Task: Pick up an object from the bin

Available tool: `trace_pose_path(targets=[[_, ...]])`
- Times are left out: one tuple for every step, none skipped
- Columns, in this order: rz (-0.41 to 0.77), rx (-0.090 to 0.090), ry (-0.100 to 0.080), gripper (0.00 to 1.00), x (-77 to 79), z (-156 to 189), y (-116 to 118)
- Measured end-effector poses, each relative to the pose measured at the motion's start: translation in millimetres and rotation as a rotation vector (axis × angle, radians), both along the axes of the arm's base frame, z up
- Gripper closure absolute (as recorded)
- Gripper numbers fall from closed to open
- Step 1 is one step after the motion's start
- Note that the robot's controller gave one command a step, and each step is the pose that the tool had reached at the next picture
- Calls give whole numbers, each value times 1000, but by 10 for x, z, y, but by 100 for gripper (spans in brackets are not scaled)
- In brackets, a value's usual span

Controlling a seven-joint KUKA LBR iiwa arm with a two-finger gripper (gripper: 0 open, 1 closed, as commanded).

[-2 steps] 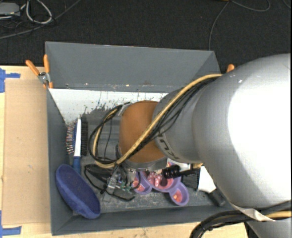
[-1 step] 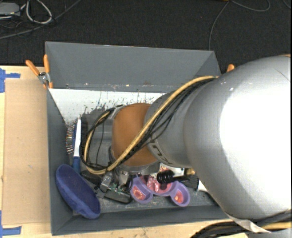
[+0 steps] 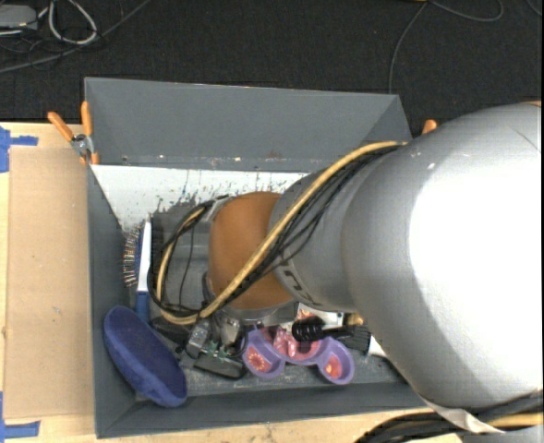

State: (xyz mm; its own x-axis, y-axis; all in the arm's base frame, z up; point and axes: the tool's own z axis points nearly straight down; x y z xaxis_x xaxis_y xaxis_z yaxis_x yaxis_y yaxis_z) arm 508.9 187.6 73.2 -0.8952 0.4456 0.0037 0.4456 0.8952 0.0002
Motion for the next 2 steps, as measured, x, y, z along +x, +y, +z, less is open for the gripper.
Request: trace_pose_path(targets=[[0, -3, 6, 100, -18, 185, -16], [1, -4, 8, 100, -24, 459, -18]])
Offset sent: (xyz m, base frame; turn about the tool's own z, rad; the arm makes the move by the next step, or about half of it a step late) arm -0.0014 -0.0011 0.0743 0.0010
